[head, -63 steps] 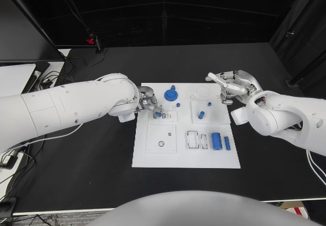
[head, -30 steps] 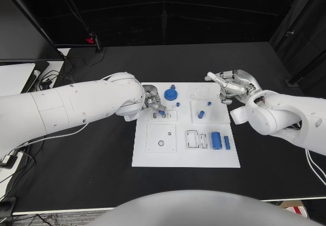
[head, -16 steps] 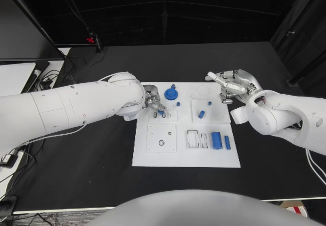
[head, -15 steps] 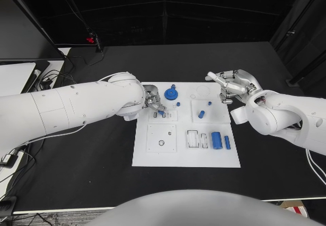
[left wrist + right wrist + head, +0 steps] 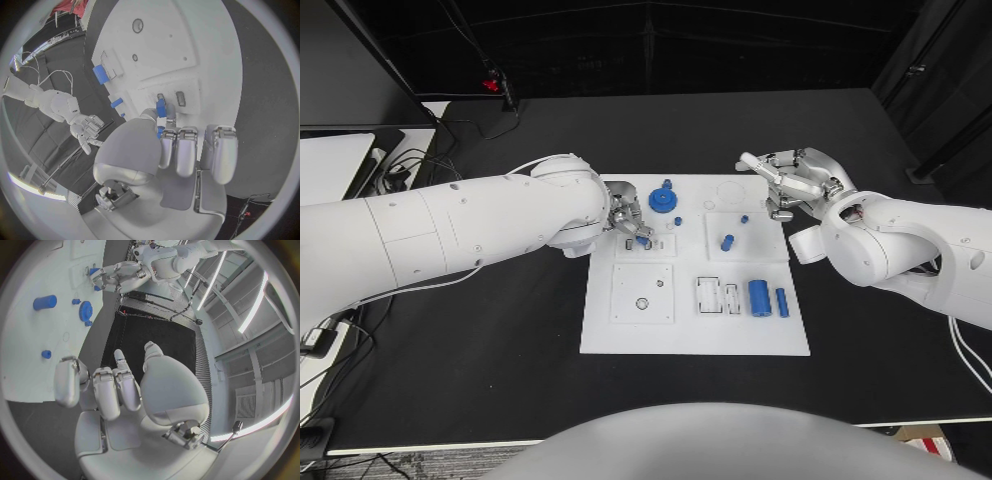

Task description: Assemble the parts on the task board

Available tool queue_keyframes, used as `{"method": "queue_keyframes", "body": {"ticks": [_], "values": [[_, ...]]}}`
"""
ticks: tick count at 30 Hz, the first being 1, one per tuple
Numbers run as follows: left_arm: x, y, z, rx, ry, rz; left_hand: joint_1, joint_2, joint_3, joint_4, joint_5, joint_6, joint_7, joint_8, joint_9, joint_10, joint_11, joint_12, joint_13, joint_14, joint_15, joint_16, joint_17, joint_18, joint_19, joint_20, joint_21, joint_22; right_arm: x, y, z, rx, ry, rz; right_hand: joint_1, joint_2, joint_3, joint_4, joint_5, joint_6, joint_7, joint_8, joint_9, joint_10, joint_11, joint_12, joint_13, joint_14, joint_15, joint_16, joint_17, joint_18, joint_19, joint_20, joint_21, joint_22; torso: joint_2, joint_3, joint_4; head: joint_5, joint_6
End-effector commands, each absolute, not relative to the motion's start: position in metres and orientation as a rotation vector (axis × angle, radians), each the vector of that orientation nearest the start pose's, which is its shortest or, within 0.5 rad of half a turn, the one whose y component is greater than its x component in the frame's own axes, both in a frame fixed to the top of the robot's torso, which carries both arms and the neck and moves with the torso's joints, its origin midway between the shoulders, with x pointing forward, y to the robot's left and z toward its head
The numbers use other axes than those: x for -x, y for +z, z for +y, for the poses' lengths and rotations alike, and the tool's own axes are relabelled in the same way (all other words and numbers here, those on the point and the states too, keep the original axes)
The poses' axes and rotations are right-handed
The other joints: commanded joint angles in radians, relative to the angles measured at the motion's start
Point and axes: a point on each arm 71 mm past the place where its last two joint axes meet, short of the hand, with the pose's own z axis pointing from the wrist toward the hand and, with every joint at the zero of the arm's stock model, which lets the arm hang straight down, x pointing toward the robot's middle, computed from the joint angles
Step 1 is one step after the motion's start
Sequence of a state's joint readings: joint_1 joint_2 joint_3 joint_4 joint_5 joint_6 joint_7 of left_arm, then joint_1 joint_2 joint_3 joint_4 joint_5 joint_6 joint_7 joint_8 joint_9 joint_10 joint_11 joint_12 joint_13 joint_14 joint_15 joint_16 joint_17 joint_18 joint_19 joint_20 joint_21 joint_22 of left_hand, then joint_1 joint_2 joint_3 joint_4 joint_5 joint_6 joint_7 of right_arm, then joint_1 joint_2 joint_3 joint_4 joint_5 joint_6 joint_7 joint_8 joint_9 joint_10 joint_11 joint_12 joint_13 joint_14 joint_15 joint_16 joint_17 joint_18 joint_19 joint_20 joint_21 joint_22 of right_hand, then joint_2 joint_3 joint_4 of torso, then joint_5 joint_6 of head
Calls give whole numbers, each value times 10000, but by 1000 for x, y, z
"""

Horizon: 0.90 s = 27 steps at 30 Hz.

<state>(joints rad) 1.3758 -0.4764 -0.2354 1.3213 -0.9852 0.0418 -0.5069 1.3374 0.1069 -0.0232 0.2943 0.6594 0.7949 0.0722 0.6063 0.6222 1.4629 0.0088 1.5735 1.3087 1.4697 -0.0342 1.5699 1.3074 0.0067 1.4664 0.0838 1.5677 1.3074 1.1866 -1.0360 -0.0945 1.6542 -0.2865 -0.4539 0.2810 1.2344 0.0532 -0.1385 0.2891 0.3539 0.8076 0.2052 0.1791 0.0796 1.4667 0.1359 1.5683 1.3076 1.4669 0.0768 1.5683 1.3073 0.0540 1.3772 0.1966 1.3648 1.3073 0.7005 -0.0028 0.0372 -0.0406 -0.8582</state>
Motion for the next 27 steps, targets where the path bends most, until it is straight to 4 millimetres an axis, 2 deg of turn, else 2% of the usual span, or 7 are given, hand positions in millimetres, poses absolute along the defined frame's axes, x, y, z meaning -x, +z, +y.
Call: {"method": "queue_keyframes", "body": {"ticks": [1, 11, 14, 19, 27], "values": [[-508, -210, 92, 116, -4441, 22798, 44, -13, 51, 0, -44, -64, 6, -61, 3, 1079, 45, -27, 2621, 1011, 37, 8, 2634, -67, 1044, 9, 31, 2634, -452, -193, -267, -9477, 12257, 15238, 24, 106, -56, 6, 20, -64, 100, 51, 7, 1041, 82, 25, 2632, 1039, 95, 25, 2635, 95, -62, -27, -46, 1784, -2, 0, 0, 6, 9], [-508, -211, 93, 139, -4387, 22813, 37, -13, 54, 1, -49, -67, 8, -60, 8, 1079, 47, -27, 2621, 1011, 39, 8, 2634, -67, 1044, 10, 31, 2634, -452, -194, -268, -9524, 12257, 15245, 20, 122, -65, 7, 11, -78, 102, 67, 8, 1041, 84, 25, 2632, 1039, 97, 25, 2635, 94, -59, -25, -43, 1785, 0, 1, -4, 12, 7], [-508, -211, 96, 176, -4335, 22843, 29, -9, 60, 1, -55, -71, 10, -58, 15, 1079, 50, -27, 2621, 1011, 42, 8, 2634, -67, 1044, 13, 31, 2634, -452, -194, -267, -9533, 12266, 15251, 20, 122, -65, 7, 11, -78, 102, 67, 8, 1041, 84, 25, 2632, 1039, 97, 25, 2635, 94, -59, -25, -43, 1785, 6, 0, -23, 20, -8], [-509, -212, 98, 220, -4282, 22845, 24, -8, 63, 1, -59, -75, 11, -57, 18, 1079, 51, -27, 2621, 1011, 44, 8, 2634, -67, 1044, 14, 31, 2634, -452, -194, -268, -9545, 12254, 15251, 20, 122, -65, 7, 11, -78, 102, 67, 8, 1041, 84, 25, 2632, 1039, 97, 25, 2635, 94, -59, -25, -43, 1785, -4, 10, 23, 3, -15], [-509, -212, 97, 151, -4354, 22858, -1, -12, 67, 3, -76, -91, 18, -57, 31, 1079, 57, -27, 2621, 1011, 51, 8, 2634, -67, 1044, 20, 31, 2634, -452, -194, -267, -9547, 12264, 15260, 15, 131, -71, 9, 7, -84, 103, 79, 9, 1041, 85, 25, 2632, 1039, 98, 25, 2635, 95, -61, -24, -46, 1784, -4, 1, 9, 11, -25]]}}
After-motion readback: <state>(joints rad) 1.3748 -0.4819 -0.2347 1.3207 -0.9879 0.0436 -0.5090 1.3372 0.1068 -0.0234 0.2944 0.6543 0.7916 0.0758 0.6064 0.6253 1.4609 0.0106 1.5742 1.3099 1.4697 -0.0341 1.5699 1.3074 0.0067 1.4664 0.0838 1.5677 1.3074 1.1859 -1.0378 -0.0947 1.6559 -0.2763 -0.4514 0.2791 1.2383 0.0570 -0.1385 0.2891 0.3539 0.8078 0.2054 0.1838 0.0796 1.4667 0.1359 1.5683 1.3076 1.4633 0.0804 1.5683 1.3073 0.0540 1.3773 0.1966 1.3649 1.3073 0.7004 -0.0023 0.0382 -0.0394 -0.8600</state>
